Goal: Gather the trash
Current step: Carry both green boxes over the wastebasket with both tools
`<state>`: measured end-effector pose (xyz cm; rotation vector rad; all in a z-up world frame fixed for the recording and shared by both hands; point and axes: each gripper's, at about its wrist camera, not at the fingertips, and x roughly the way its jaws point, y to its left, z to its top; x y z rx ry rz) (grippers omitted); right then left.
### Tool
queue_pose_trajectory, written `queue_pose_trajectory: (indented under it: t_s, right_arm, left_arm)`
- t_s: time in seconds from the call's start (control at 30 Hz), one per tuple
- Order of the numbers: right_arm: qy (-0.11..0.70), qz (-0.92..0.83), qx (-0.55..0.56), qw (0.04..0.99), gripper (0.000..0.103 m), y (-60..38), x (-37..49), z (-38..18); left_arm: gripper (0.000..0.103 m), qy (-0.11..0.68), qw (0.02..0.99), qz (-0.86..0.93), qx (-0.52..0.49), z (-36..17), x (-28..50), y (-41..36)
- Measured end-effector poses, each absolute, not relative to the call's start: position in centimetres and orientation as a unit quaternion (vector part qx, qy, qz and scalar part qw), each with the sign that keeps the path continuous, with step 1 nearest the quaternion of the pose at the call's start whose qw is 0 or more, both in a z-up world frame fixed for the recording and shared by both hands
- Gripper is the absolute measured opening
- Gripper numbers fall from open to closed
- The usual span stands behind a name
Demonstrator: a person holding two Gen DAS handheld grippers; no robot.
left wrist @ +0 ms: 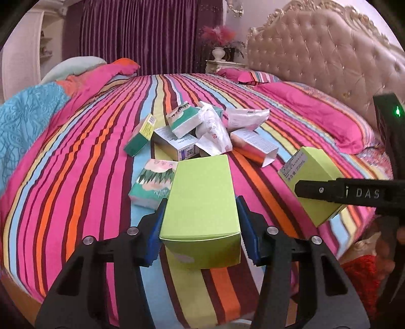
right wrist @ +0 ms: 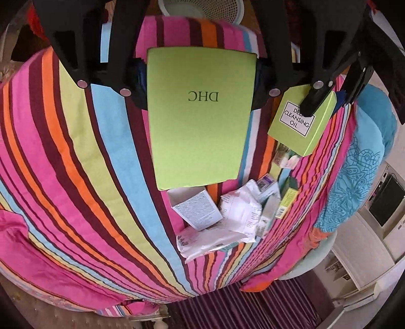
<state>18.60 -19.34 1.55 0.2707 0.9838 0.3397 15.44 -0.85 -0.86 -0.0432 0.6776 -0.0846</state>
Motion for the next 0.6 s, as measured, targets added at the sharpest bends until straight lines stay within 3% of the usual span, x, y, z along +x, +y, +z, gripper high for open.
queue_pose_trajectory:
  t_s: [0.37,0.6]
  right_arm:
    - [0.486,0.209,0.124,0.84,0.056,-18.7,11.1,2.8]
    - [0.551,0.191,0.116,0.804,0.056,-17.2,6.6,-1.7]
  left_arm:
    - [0.052,0.36,0.931,-0.056,-0.023,0.7,6.4,0.3]
    - [0.052,0.438,0.896,-0.059,-0.044,-3.4,1.5,-0.5]
